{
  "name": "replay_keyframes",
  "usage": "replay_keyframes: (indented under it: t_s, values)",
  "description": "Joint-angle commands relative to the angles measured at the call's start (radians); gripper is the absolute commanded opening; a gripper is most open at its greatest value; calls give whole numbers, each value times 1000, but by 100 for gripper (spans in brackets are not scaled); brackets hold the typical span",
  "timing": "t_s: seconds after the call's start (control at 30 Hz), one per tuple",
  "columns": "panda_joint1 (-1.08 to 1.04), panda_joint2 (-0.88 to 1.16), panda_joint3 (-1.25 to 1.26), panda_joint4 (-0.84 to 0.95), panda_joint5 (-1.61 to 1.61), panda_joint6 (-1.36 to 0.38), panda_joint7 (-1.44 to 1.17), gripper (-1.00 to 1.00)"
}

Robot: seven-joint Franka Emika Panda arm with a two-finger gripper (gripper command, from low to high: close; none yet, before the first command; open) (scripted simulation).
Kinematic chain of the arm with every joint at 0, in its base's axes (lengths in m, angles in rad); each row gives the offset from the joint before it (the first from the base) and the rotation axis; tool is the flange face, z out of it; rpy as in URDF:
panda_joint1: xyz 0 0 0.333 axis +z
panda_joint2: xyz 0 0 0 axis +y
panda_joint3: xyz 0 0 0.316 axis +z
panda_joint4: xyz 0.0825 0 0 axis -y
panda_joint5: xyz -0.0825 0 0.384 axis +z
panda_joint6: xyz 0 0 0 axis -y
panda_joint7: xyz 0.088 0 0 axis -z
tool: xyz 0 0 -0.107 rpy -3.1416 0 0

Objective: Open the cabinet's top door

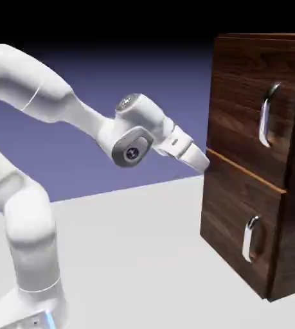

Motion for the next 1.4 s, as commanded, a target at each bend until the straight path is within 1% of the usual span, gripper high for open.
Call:
replay_keyframes:
  t_s: [0.0,1.37]
  values:
    - [14,-5,-16,9,-44,0,33,0]
    - [594,-219,-684,384,-1827,-8,1366,0]
